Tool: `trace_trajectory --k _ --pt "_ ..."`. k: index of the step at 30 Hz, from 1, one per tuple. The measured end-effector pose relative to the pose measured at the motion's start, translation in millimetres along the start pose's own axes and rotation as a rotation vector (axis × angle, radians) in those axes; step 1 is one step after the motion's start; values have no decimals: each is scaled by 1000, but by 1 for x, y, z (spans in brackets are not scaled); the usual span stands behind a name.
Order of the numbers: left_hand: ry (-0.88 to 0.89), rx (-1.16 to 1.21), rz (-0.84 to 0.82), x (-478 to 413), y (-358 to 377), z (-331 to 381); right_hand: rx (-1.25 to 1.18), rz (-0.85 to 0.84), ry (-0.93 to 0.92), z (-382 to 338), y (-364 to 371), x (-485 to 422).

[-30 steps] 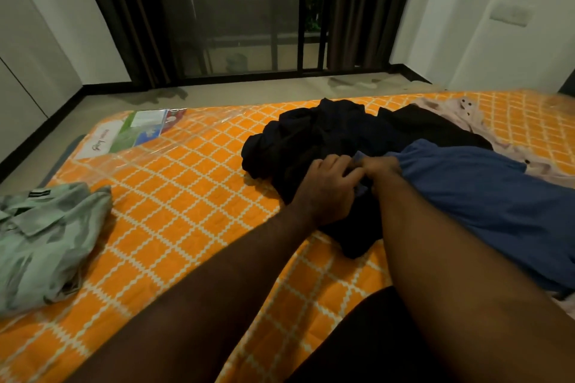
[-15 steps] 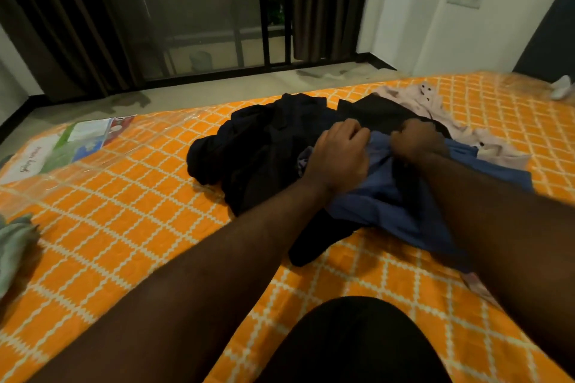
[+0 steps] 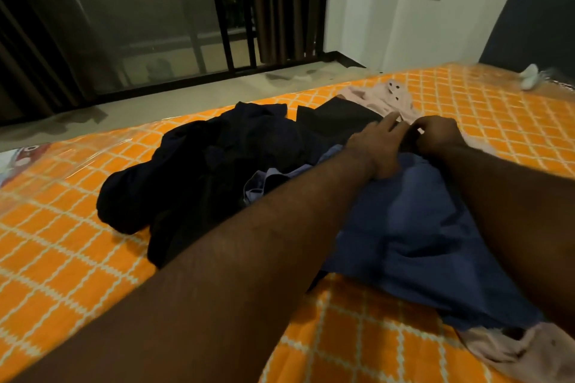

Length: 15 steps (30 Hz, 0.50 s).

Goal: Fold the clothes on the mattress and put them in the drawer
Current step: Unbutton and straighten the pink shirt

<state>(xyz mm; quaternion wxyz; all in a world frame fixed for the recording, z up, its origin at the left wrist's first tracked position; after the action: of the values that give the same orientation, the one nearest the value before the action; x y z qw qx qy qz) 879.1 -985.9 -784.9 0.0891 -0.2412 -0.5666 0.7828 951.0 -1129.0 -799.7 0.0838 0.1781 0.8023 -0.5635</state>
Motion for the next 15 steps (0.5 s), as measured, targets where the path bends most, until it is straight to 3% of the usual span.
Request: trace_trajectory --k 4,10,15 --pt "-249 -25 -425 21 74 -64 42 -73 52 8 39 -26" --pt "-262 -9 -479 27 85 -73 35 -2 226 52 67 -57" --pt "-260 -6 -481 29 82 -70 90 -256 248 57 100 -54"
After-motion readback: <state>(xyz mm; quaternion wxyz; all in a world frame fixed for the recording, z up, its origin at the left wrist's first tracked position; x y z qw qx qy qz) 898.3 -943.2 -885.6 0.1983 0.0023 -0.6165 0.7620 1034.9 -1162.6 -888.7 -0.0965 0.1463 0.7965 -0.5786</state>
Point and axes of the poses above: each hand's wrist, its own x-axis away from the middle knuckle, its own y-axis out of the palm, z = x × y, the point moved 10 cm from there along -x, towards the middle knuckle, and after that the axes turned 14 degrees about z, right-handed, at the moved point
